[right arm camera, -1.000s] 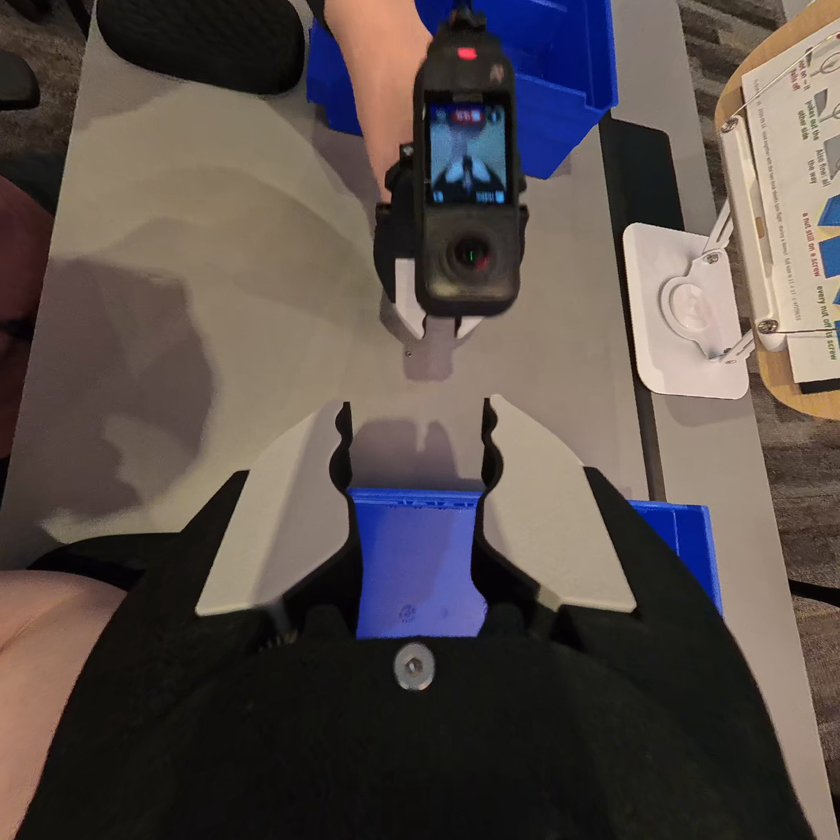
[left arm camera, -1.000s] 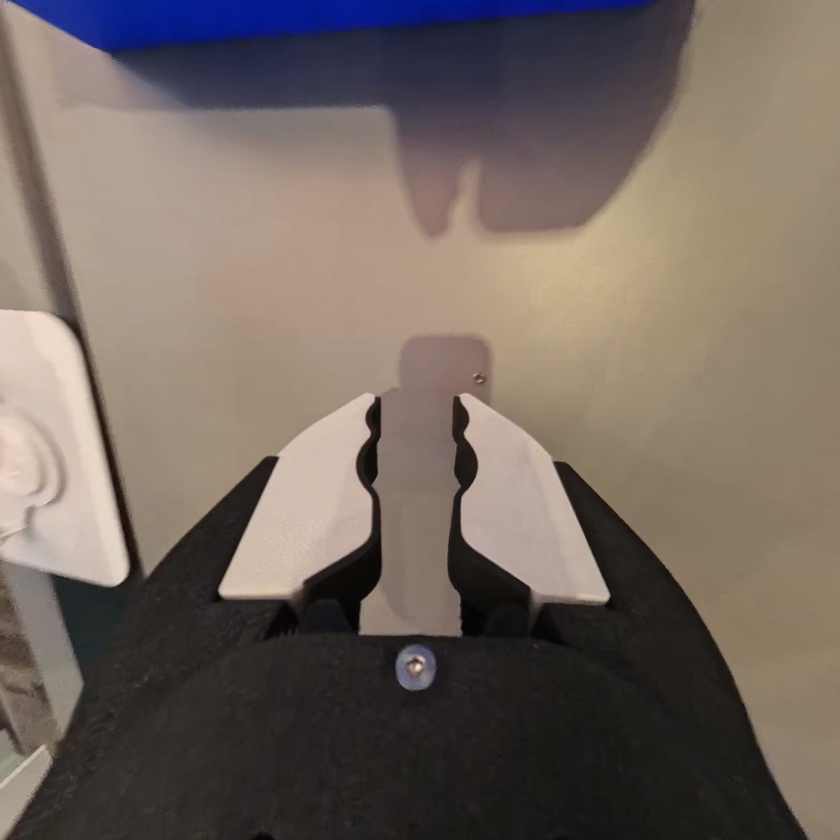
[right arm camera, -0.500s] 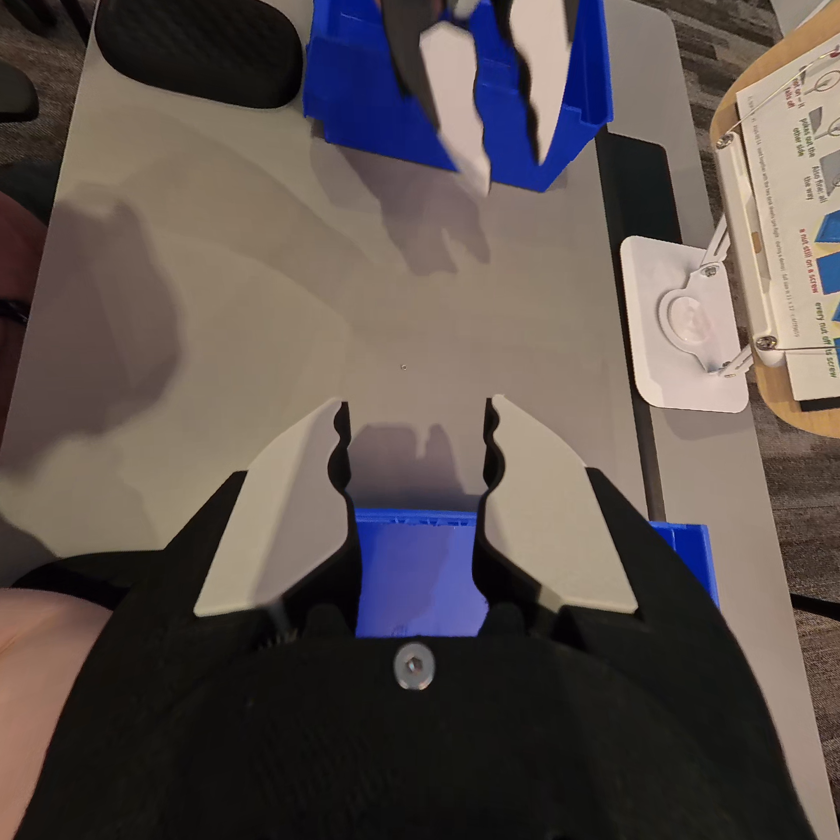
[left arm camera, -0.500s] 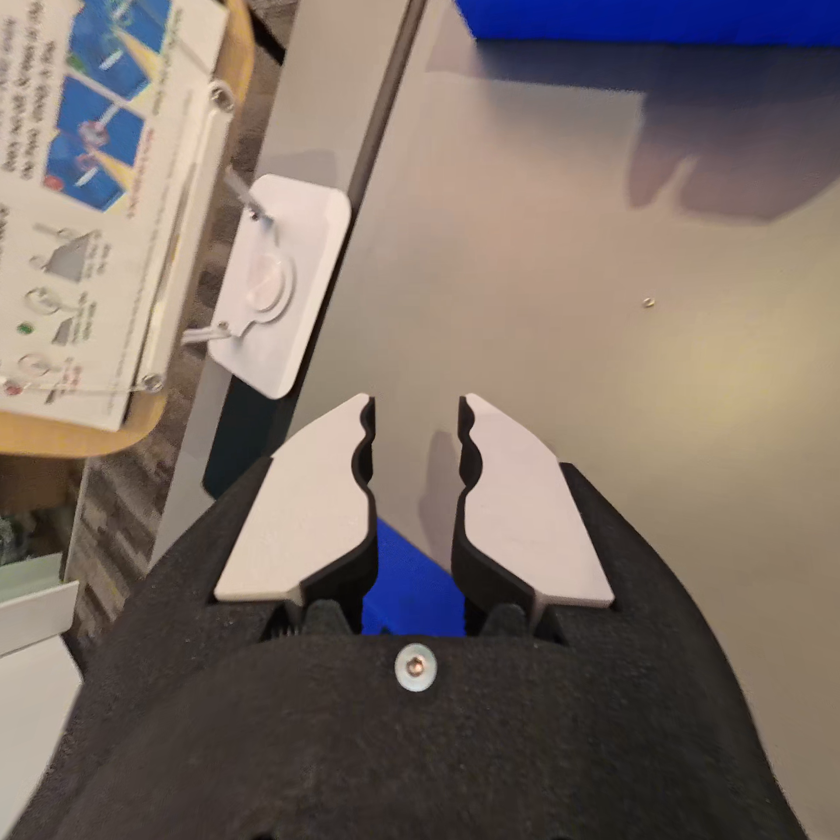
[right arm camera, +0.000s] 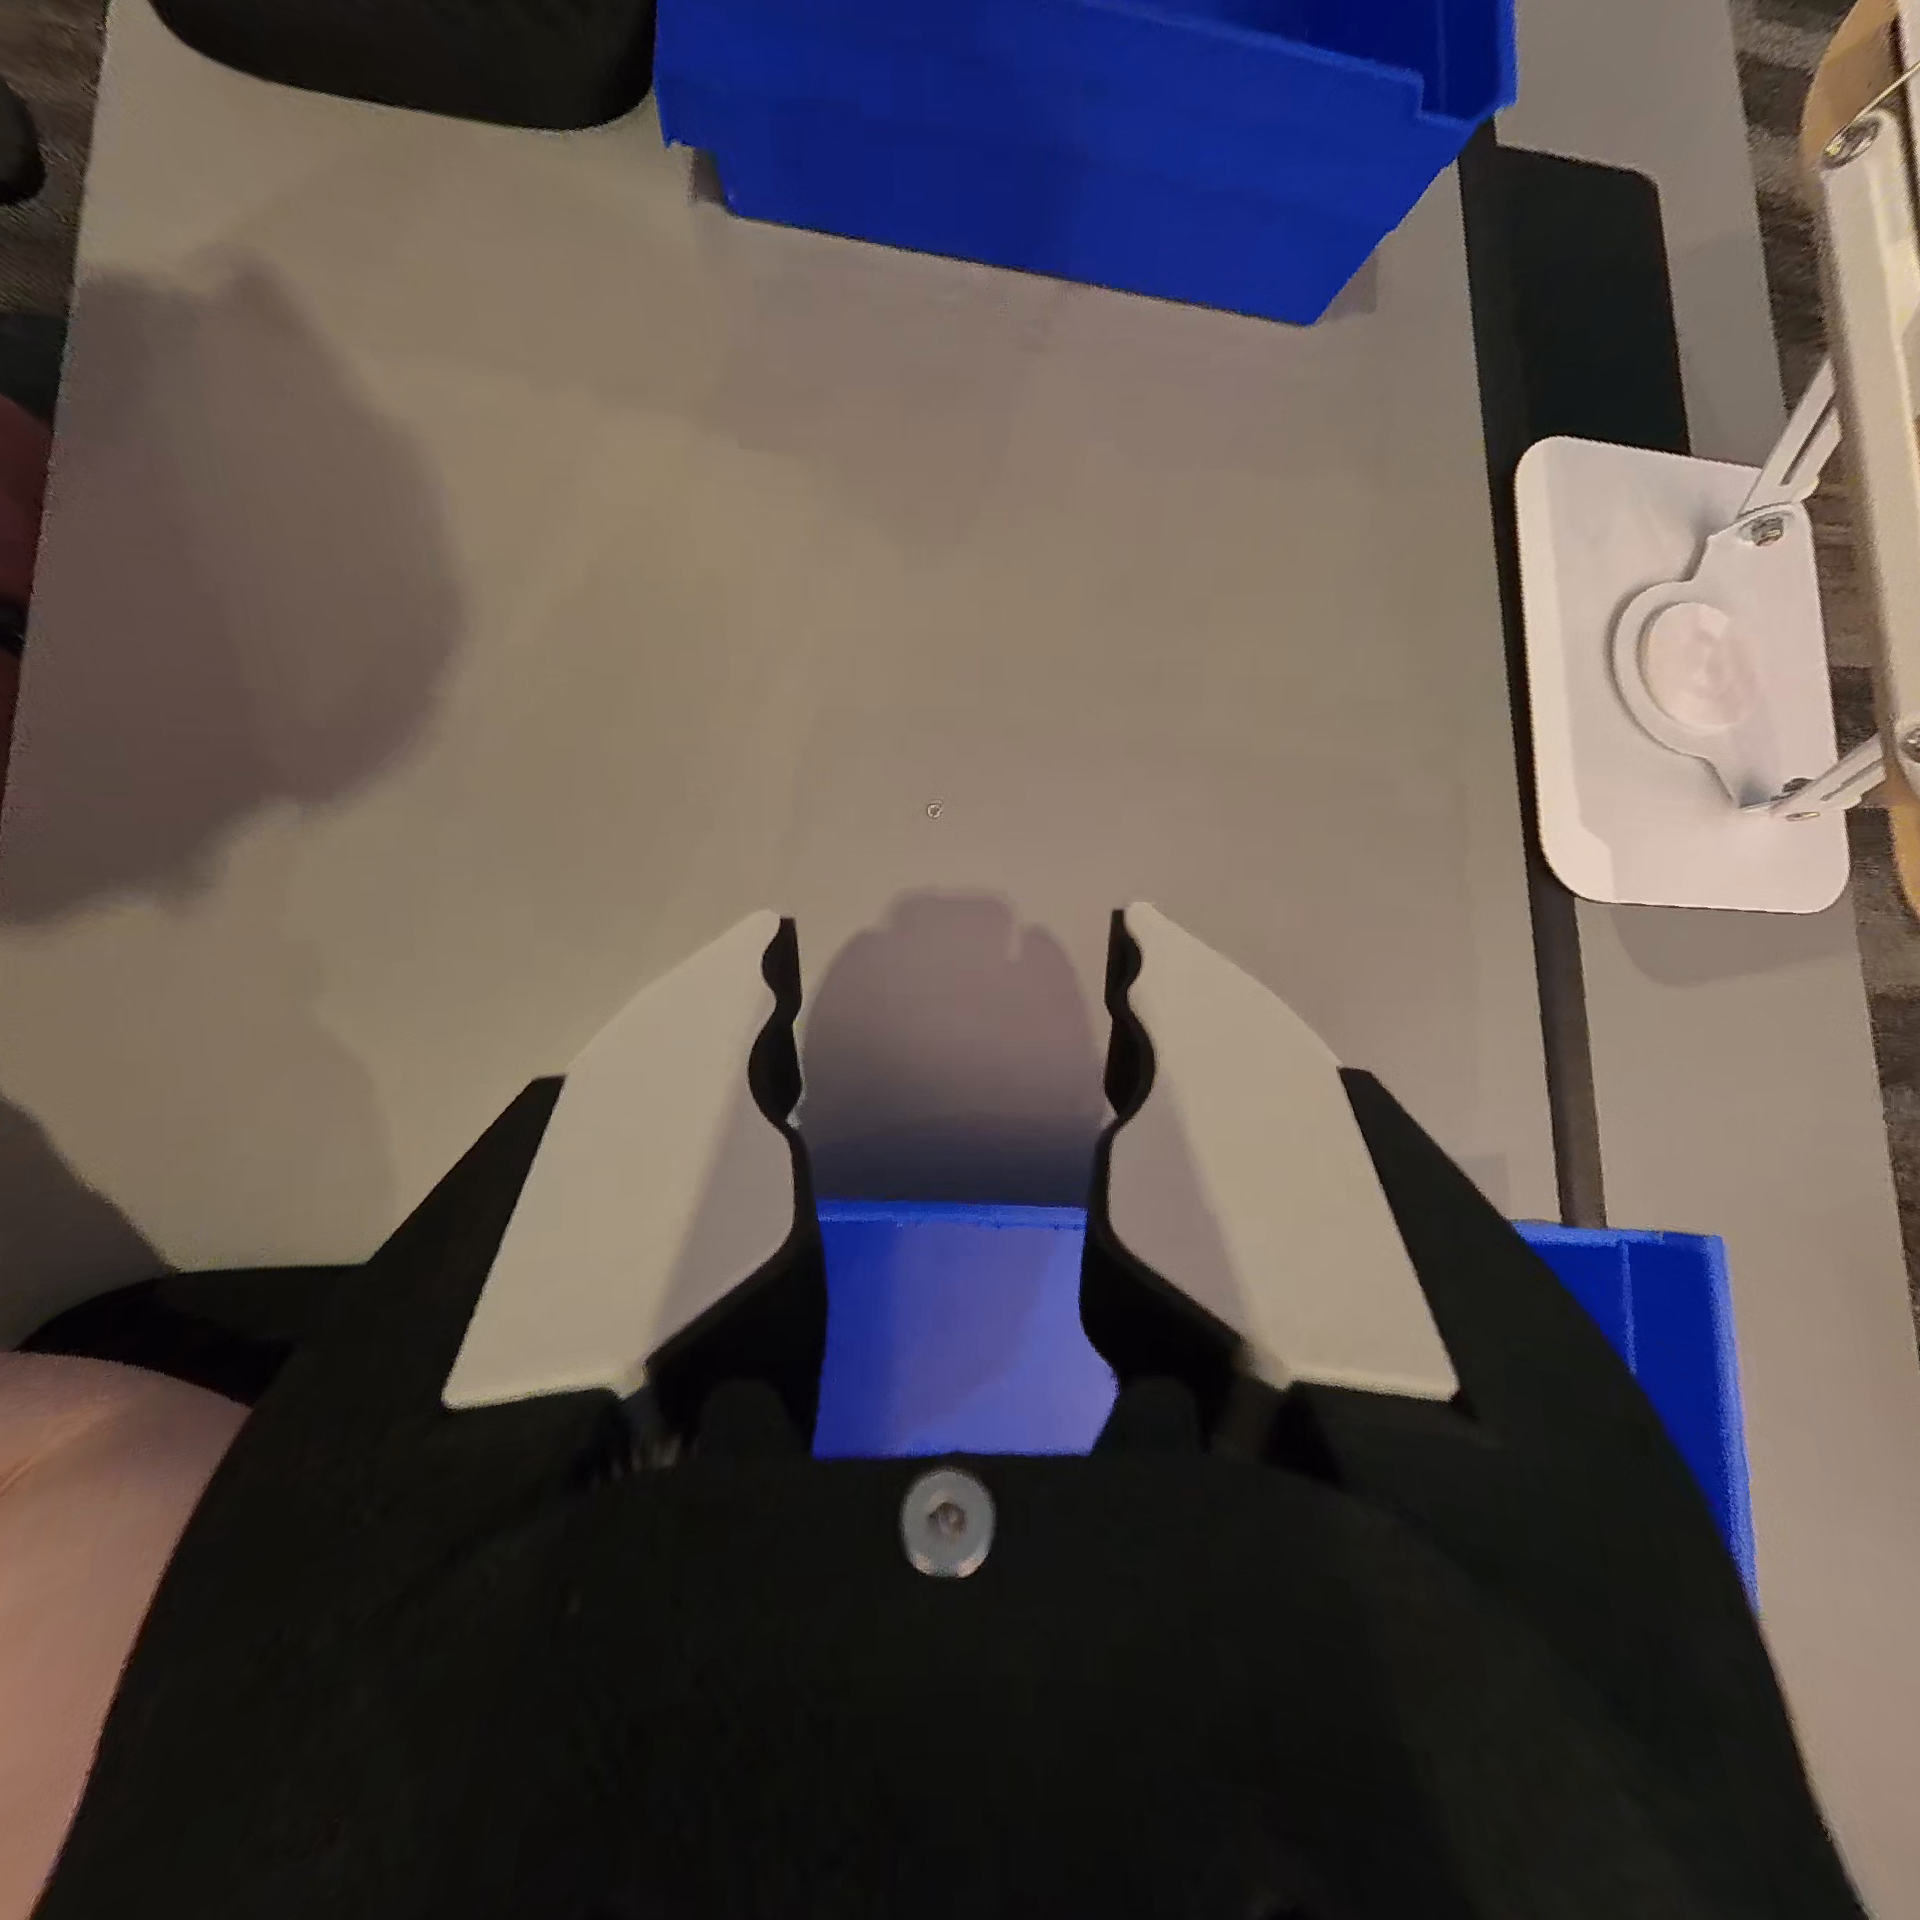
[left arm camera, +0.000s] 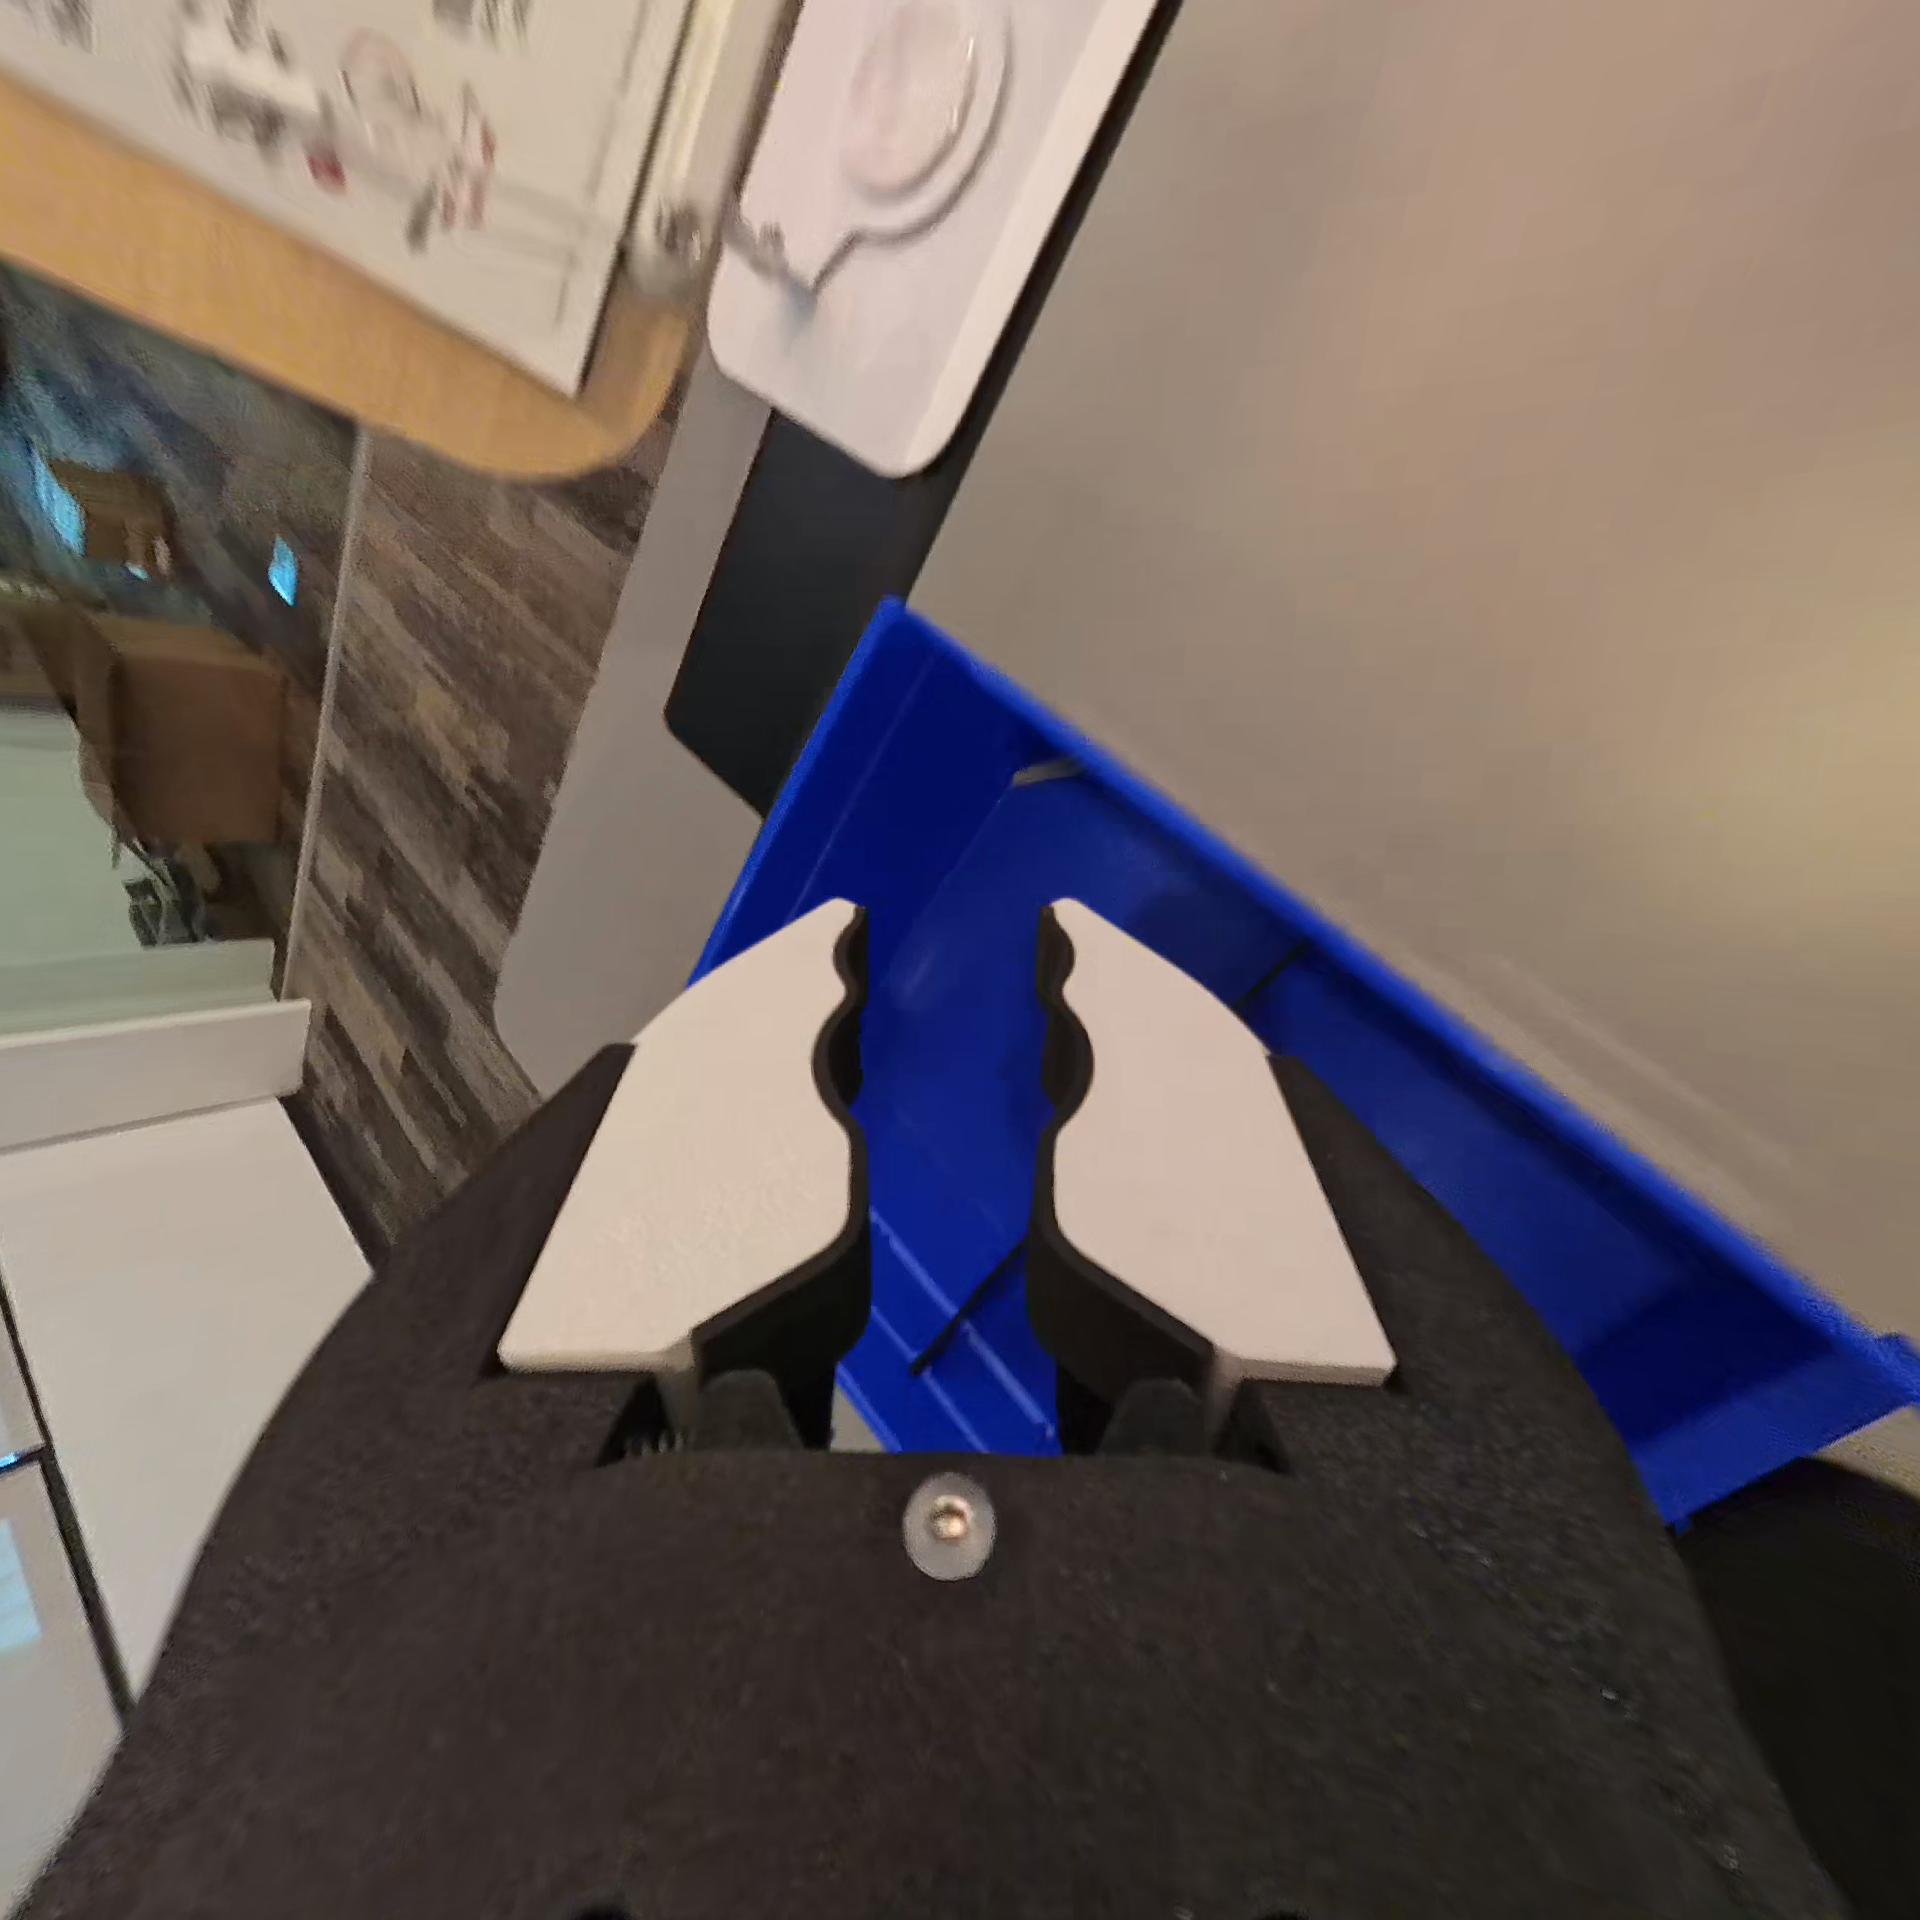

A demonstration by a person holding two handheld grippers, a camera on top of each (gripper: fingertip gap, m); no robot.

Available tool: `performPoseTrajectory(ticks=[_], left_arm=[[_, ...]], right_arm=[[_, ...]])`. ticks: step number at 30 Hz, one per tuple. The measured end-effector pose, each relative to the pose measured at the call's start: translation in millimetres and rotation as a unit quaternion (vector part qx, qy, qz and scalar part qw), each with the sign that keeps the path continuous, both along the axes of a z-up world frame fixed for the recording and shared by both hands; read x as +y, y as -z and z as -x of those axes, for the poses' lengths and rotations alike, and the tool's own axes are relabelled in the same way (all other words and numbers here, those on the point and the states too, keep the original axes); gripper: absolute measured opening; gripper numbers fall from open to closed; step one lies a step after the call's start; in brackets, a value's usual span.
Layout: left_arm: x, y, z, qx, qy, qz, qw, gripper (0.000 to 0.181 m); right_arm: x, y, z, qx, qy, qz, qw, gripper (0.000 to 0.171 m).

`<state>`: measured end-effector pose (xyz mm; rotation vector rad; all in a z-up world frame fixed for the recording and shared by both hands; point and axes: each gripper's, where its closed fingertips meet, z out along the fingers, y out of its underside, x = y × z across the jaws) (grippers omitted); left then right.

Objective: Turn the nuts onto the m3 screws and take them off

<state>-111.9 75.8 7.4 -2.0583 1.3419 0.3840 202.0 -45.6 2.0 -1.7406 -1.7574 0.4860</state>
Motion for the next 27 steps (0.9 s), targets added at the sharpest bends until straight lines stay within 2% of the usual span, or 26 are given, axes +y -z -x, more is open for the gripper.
performPoseTrajectory(ticks=[6, 15, 21, 27], left_arm=[[16.1, 39.8, 49.0, 0.027, -0.012, 0.103, 0.994, 0.034], [19.7, 87.1, 44.0, 0.051, 0.135, 0.190, 0.971, 0.029], [35.1, 98.1, 29.7, 0.046, 0.207, 0.163, 0.964, 0.026], [40.4, 119.1, 9.7, 0.052, 0.279, 0.141, 0.949, 0.022]], right_arm=[[10.0, 18.5, 4.6, -0.020, 0.007, 0.028, 0.999, 0.058], [3.8, 24.9, 31.8, 0.010, -0.043, 0.064, 0.997, 0.058], [3.8, 18.5, 46.4, 0.050, -0.061, 0.072, 0.994, 0.057], [8.6, 32.9, 46.3, 0.031, -0.052, 0.093, 0.994, 0.057]])
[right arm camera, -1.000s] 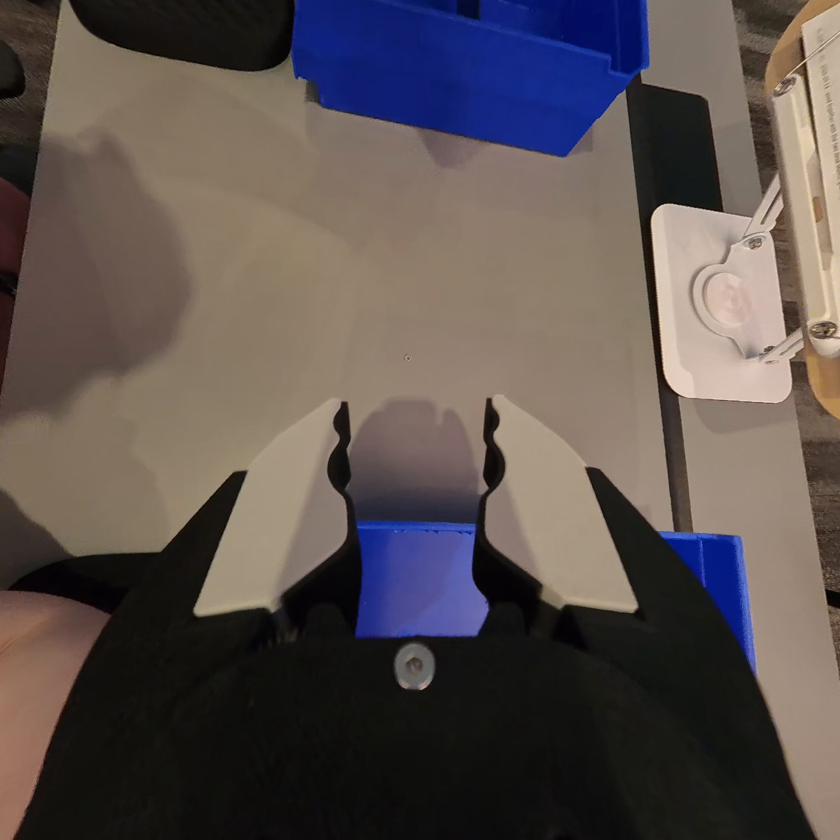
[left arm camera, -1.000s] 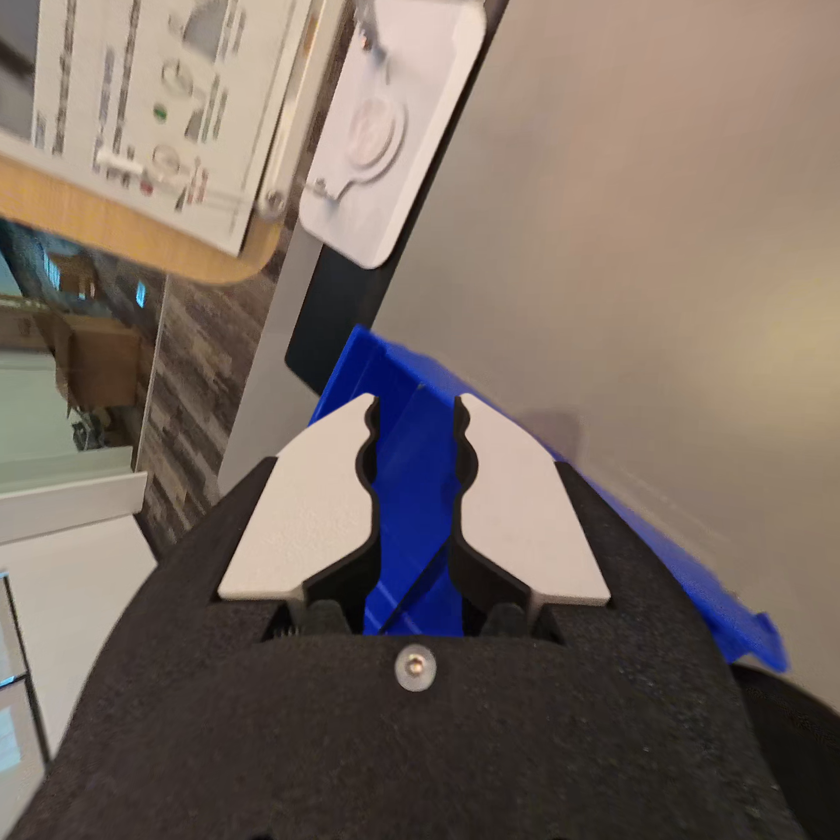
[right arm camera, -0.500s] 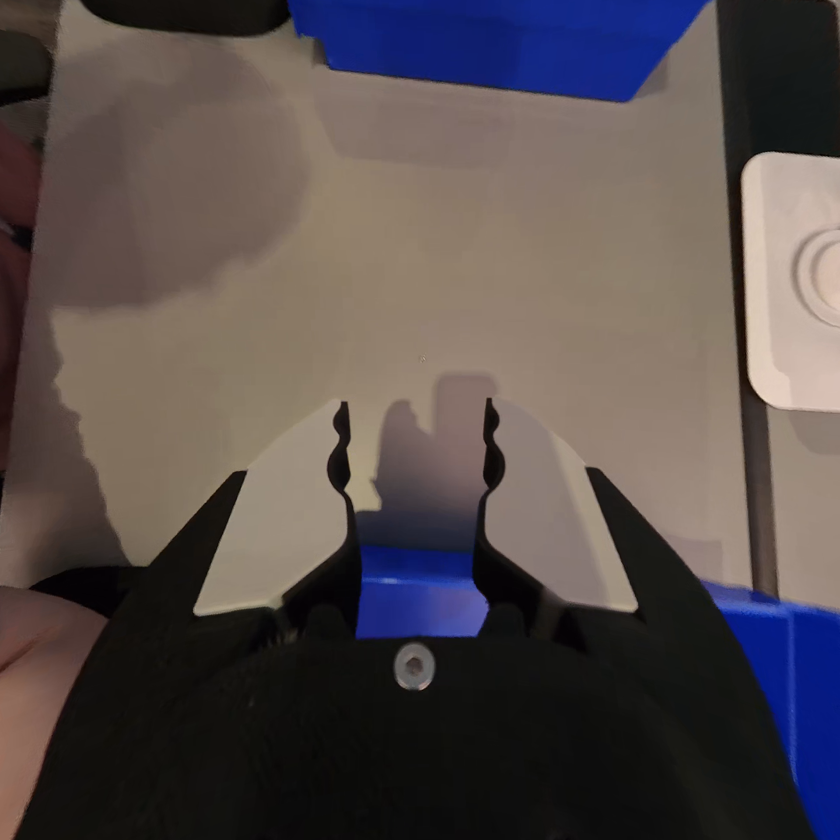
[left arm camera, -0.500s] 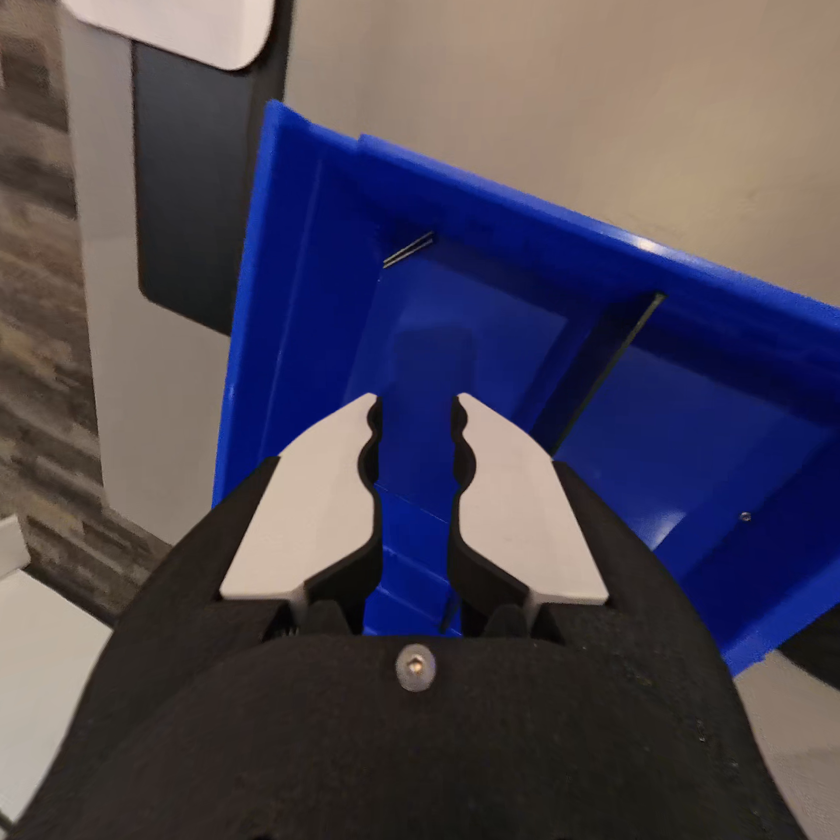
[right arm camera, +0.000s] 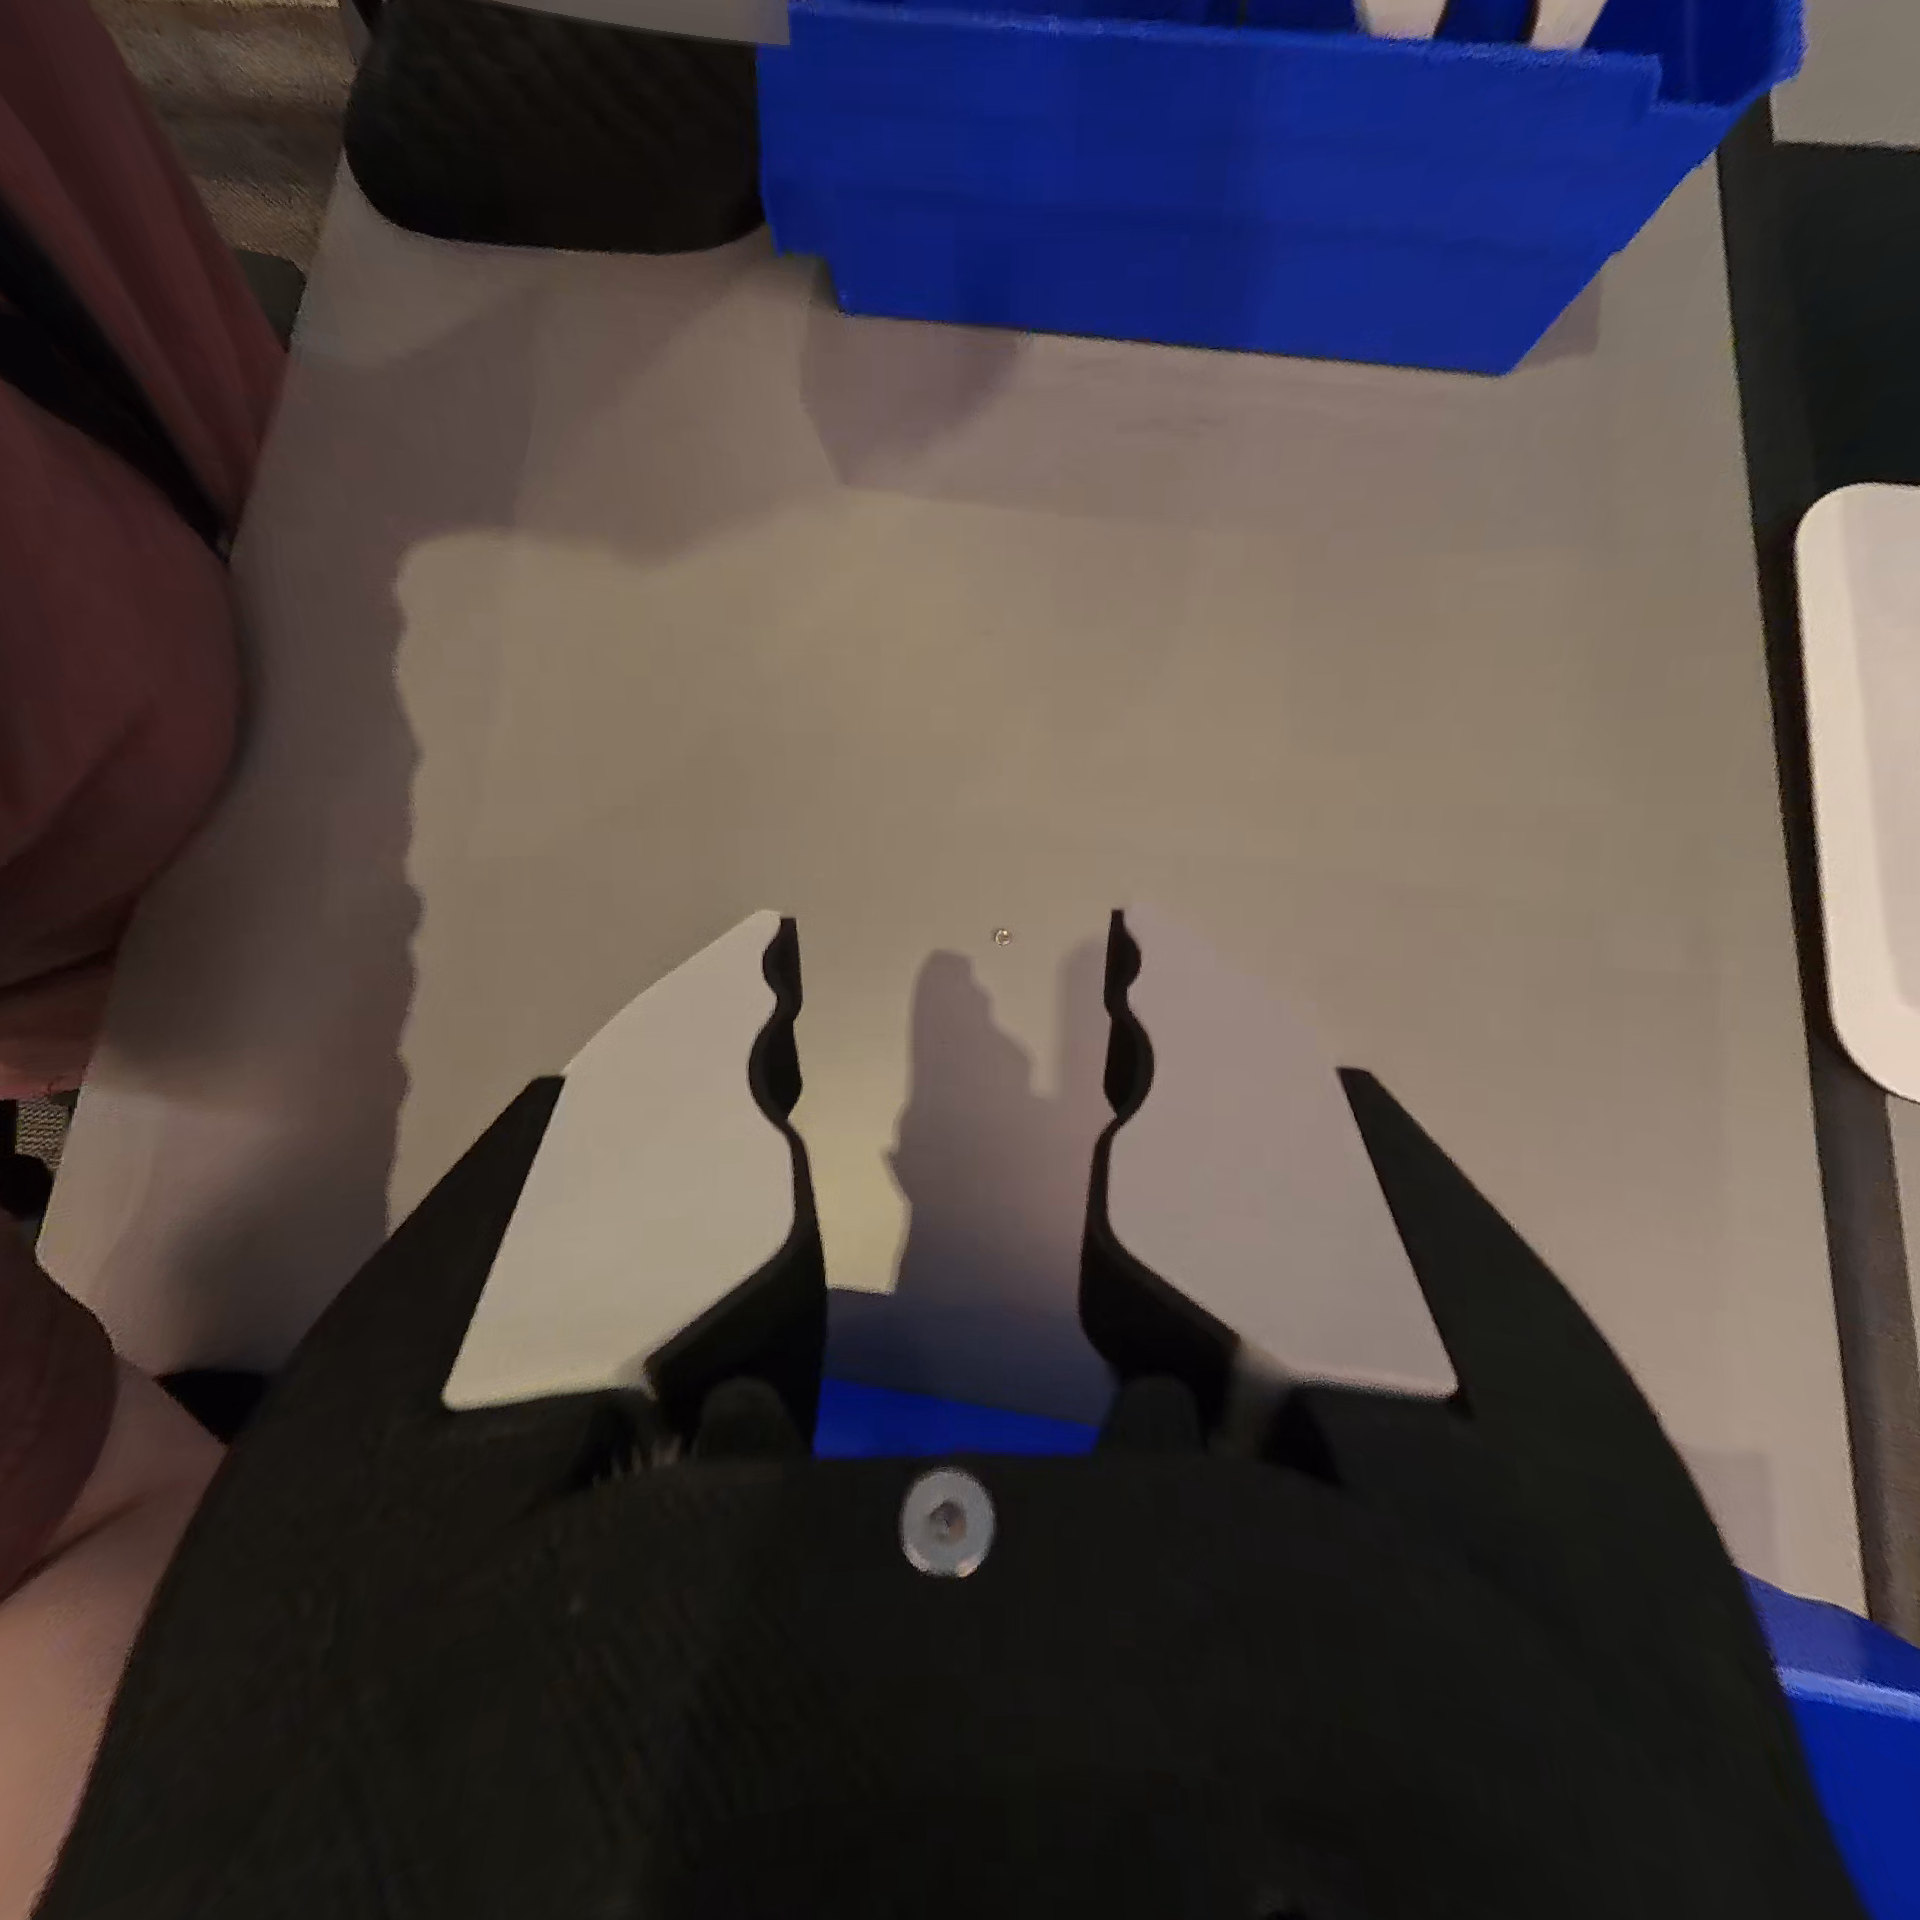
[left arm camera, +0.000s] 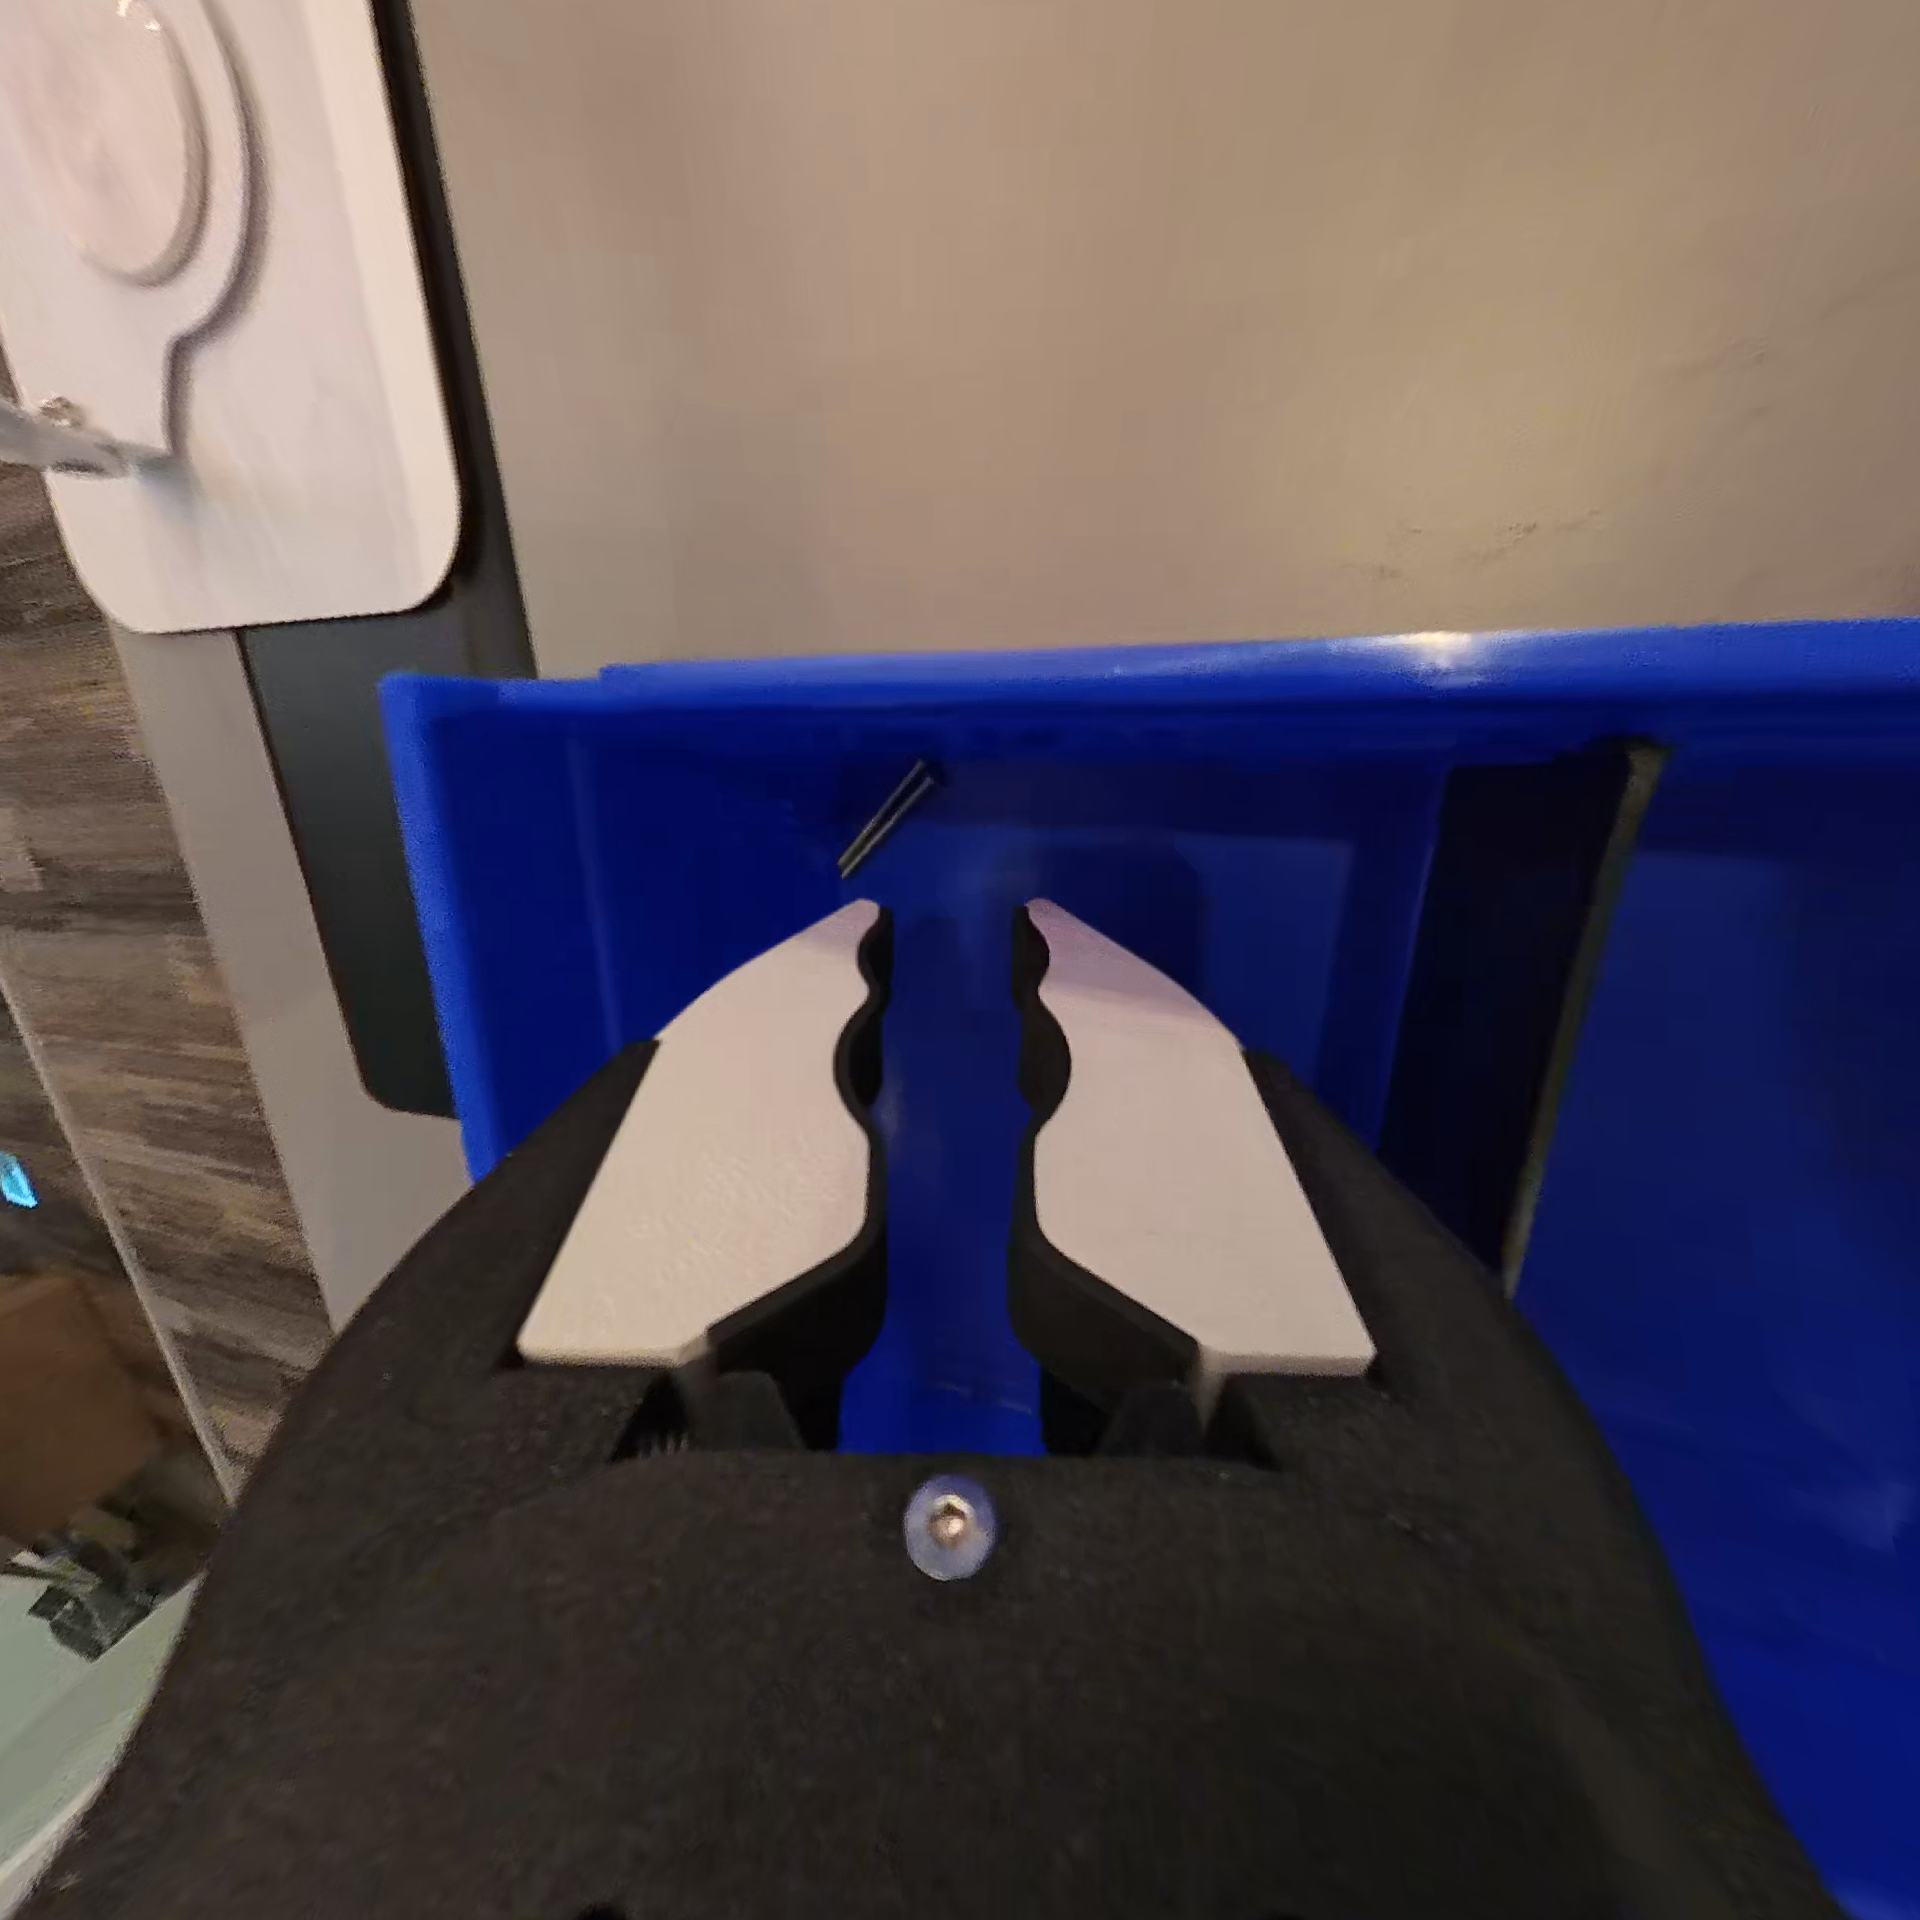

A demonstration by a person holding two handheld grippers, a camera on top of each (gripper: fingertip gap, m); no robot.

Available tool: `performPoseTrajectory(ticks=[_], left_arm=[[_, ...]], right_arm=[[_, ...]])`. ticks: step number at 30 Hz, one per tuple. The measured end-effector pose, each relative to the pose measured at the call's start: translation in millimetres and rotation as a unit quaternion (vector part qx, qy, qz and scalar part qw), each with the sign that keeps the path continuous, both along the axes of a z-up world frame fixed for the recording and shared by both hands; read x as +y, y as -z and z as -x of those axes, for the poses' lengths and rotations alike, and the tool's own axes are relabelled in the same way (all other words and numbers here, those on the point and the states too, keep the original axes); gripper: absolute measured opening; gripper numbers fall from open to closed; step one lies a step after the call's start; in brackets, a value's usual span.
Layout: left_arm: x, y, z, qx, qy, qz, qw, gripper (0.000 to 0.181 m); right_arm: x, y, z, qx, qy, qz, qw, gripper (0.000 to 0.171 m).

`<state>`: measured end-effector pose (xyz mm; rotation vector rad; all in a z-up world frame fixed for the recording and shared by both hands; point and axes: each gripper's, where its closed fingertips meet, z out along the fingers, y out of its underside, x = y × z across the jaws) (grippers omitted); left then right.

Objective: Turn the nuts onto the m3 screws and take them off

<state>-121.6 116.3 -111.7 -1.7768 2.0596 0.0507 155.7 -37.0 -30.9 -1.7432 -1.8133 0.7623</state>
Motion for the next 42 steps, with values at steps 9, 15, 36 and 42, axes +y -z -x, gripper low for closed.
performPoseTrajectory(ticks=[9, 15, 36, 42], left_arm=[[13.8, 30.9, -5.1, 0.011, 0.030, 0.004, 0.999, 0.023], [14.2, 37.6, -13.2, 0.008, 0.046, 0.009, 0.999, 0.027], [4.6, 42.3, -11.3, 0.055, 0.069, 0.105, 0.990, 0.033], [-13.4, 45.4, -4.1, 0.092, 0.064, 0.141, 0.984, 0.083]], right_arm=[[-3.8, 9.1, 4.4, -0.013, -0.012, 0.014, 1.000, 0.057], [-5.4, 8.4, 3.4, -0.012, -0.015, 0.016, 1.000, 0.057], [-8.6, 21.0, 1.9, -0.035, -0.024, 0.039, 0.998, 0.058], [-9.9, 22.5, 2.7, -0.038, -0.029, 0.042, 0.998, 0.058]])
